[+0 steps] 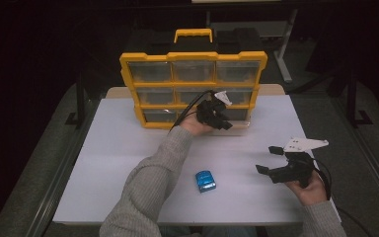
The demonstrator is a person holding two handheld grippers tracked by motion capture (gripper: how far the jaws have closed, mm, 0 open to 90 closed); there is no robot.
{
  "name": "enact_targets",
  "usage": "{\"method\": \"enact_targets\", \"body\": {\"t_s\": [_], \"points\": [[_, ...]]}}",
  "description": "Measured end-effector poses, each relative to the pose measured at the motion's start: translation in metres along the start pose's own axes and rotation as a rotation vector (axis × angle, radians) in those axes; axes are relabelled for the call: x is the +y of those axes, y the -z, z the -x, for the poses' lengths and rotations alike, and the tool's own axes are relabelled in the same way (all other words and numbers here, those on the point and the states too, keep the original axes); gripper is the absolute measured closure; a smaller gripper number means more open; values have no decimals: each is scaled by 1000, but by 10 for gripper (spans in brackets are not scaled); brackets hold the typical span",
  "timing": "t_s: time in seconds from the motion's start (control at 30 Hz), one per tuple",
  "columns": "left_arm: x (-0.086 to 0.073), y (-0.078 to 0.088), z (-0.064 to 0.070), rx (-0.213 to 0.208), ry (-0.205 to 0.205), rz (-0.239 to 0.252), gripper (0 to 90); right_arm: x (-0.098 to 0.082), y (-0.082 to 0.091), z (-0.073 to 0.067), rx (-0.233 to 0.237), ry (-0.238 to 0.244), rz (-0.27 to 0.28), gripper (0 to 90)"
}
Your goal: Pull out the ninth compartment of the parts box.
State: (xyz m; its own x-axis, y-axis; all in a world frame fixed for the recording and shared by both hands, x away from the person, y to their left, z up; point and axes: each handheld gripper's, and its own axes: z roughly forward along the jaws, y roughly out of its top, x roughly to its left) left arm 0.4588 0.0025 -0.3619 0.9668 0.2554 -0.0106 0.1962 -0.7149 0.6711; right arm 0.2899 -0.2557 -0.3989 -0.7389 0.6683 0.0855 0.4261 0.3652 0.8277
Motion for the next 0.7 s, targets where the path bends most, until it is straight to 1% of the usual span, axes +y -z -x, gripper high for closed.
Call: {"method": "enact_targets", "body": {"t_s": [0.03,0.17,0.23,0.27,0.5,0.6,0.7], "points": [[0,0,0,0,-6,1,683,0,0,0,-1,0,1,141],[0,0,-1,-3,-4,2,685,0,0,0,2,1,1,141],[-1,1,0,-6,8,5,688,0,0,0,1,1,0,141],[-1,1,0,-7,8,7,690,0,0,0,1,1,0,141],[-2,3,1,-33,4,11,710,0,0,0,3,1,0,141],[-2,3,1,-34,-2,6,711,0,-1,0,3,3,-3,141],[-2,3,1,-40,4,12,709,0,-2,0,4,-1,-6,141]]}}
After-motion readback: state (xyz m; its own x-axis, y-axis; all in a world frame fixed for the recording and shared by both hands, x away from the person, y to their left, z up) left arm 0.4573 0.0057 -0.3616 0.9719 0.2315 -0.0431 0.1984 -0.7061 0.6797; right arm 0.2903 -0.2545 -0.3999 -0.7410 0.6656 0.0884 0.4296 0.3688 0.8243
